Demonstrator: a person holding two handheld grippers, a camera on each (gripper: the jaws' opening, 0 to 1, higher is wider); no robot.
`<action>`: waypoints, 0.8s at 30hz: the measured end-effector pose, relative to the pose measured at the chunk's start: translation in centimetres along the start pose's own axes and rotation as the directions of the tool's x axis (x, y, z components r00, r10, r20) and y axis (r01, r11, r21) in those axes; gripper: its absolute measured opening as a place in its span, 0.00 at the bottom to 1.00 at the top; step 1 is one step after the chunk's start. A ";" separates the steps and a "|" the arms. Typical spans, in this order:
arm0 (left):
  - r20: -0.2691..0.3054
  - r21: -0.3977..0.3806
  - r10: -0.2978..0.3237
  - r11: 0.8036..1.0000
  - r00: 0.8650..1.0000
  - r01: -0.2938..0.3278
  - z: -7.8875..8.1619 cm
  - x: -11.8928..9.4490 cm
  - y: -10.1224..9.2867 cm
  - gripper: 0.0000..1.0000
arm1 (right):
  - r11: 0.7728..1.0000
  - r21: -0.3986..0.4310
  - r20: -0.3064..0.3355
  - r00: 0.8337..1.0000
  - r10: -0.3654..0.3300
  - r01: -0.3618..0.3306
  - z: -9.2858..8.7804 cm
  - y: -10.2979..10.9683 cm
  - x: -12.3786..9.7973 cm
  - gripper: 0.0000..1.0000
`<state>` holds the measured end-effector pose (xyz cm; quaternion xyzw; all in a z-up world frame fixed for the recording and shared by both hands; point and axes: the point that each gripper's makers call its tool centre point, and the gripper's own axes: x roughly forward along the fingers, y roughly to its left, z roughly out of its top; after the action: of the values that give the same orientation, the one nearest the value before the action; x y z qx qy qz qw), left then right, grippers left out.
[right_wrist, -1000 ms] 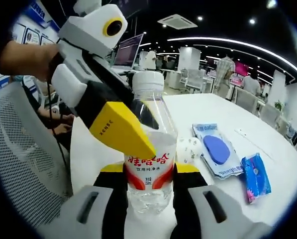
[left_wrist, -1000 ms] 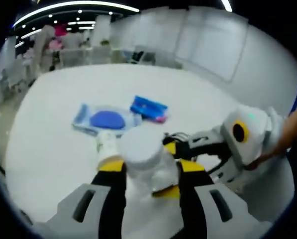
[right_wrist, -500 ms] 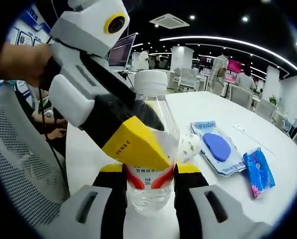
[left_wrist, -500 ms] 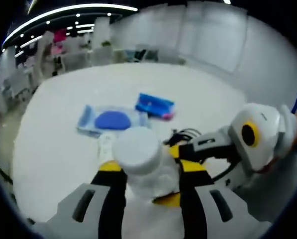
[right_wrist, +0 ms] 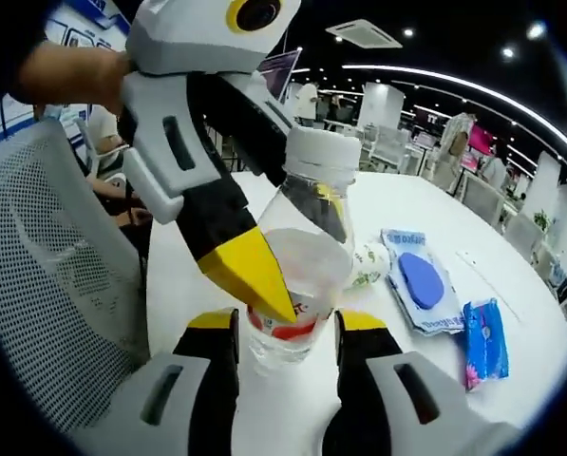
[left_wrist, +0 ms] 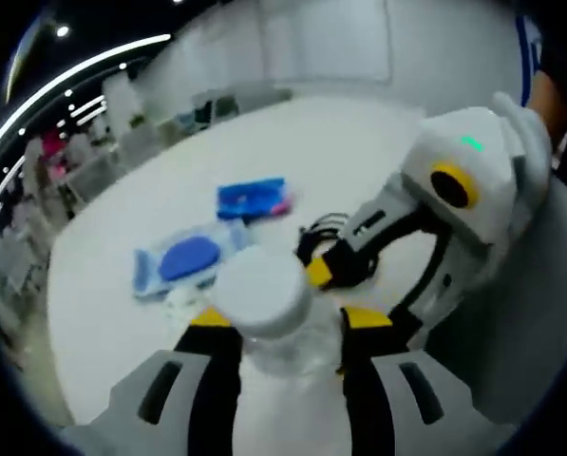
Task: Arrange the tabletop items into an orderly group along one side of the table until the central work area is clear of visible clutter.
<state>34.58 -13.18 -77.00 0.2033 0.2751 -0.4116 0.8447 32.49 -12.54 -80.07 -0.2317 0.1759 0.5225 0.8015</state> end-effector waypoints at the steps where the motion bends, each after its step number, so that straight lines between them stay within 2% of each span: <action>1: -0.002 0.016 -0.014 1.000 1.000 0.014 0.0 0.1 -0.1 0.37 | 1.000 0.004 -0.006 1.000 0.005 -0.005 -0.1 0.0 -0.3 0.48; 7: 0.001 0.094 -0.086 0.992 0.996 0.085 0.0 -0.1 -0.5 0.37 | 0.997 0.081 -0.044 0.999 -0.014 0.018 -0.8 -0.6 -2.9 0.69; 10: 0.007 0.116 -0.114 0.987 0.993 0.112 -0.2 -0.3 -0.5 0.37 | 0.995 0.096 -0.023 0.999 -0.037 0.039 -0.7 -1.2 -4.4 0.77; 15: 0.013 0.119 -0.144 0.983 0.990 0.141 -0.4 -0.6 -0.1 0.37 | 0.986 0.135 0.021 0.994 -0.105 0.101 -0.3 -2.8 -7.3 0.86; 22: 0.011 0.157 -0.185 0.971 0.983 0.181 -0.6 -0.7 0.0 0.37 | 0.966 0.205 0.024 0.986 -0.167 0.158 -0.9 -4.4 -10.2 0.93; 24: 0.011 0.175 -0.200 0.965 0.980 0.195 -0.7 -0.9 0.1 0.37 | 0.964 0.201 0.018 0.983 -0.182 0.175 -1.1 -4.6 -10.9 0.96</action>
<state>33.99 -12.24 -76.98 0.2417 0.2452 -0.5188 0.7825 32.39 -23.01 -74.37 -0.1559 0.1910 0.4321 0.8675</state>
